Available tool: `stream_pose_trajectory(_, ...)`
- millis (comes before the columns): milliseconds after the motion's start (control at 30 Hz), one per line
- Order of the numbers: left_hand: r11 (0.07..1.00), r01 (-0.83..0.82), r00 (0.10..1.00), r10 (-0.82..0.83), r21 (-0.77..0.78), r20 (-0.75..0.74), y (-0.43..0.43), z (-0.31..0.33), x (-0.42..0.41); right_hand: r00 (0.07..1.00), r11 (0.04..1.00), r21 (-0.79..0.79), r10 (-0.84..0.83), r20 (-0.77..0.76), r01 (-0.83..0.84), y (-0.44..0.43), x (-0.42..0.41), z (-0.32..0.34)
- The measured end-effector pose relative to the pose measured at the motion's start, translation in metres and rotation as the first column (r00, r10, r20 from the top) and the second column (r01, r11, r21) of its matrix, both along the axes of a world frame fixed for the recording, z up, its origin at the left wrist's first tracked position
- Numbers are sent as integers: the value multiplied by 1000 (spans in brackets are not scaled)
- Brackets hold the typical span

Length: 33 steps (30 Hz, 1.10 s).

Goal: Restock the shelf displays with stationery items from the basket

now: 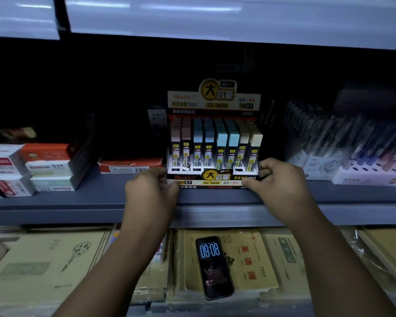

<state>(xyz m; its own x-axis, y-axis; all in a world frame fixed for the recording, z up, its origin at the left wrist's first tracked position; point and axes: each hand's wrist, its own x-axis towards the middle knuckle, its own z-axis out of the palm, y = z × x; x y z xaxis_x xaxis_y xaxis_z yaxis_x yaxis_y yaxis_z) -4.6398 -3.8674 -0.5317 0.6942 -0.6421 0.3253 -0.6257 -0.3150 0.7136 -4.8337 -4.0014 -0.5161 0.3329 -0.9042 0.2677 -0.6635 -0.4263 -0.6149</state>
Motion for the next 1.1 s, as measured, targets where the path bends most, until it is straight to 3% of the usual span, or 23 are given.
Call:
stream_pose_trajectory(133,998,55,995,-57,-22,-82,-11,4,-5,998,998,0,-64,29,64,-16,9,-2)
stream_pose_trajectory(300,995,92,995,-90,45,-30,-24,2,1,989,992,6,-122,89,122,-27,18,-7)
stream_pose_trajectory(633,998,62,996,-61,7,-64,-36,-2,4,978,985,4,-174,117,175,-34,32,-14)
stream_pose_trajectory(1100,988,155,985,-154,3,-80,-31,-10,14,992,996,32,-84,91,81,-23,24,-17)
